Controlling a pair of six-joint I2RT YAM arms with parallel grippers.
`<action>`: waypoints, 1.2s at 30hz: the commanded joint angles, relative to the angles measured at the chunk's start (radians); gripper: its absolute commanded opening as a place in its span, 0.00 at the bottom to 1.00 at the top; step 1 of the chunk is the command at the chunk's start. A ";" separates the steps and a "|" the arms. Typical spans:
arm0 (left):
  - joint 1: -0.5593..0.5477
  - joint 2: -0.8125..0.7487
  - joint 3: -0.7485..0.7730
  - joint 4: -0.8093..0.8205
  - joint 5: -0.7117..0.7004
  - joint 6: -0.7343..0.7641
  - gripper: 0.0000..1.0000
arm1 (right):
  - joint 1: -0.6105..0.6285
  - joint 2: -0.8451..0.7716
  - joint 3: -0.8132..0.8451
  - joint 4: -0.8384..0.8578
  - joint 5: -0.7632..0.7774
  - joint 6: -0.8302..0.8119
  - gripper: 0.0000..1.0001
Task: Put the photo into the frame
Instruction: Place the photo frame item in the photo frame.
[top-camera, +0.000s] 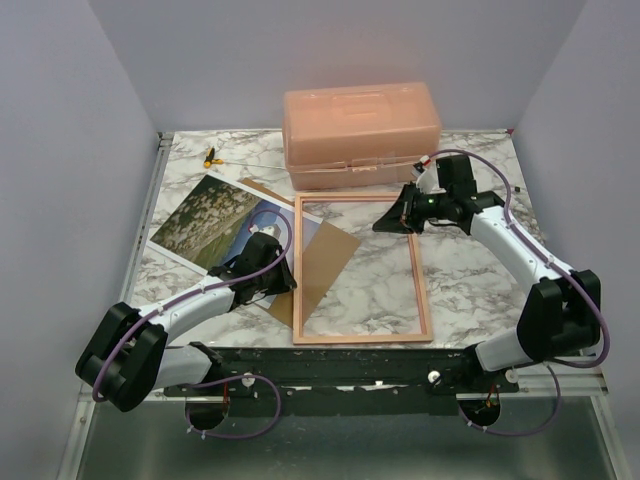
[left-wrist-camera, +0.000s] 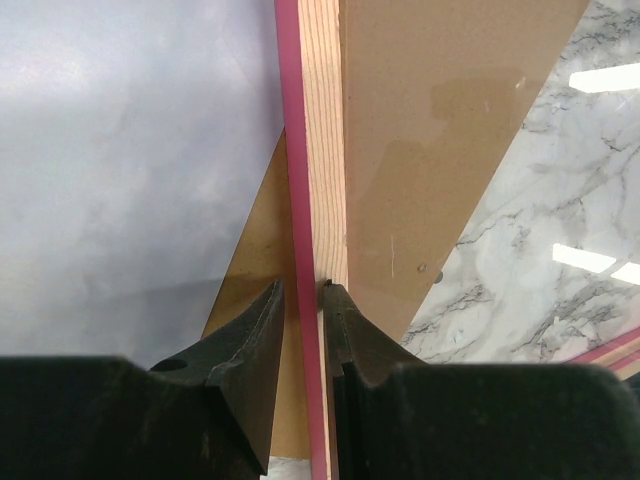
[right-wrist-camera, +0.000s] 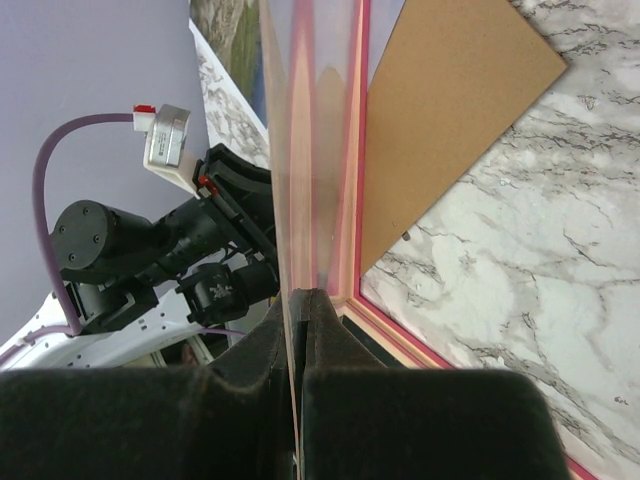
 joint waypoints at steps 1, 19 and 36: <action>0.005 0.033 -0.018 -0.064 -0.041 0.031 0.23 | -0.001 0.013 0.040 -0.004 -0.050 -0.014 0.01; 0.005 0.037 -0.016 -0.064 -0.040 0.034 0.23 | -0.008 0.067 0.053 -0.009 -0.077 -0.039 0.01; 0.005 0.041 -0.012 -0.064 -0.040 0.037 0.23 | -0.030 0.100 0.074 -0.032 -0.079 -0.078 0.01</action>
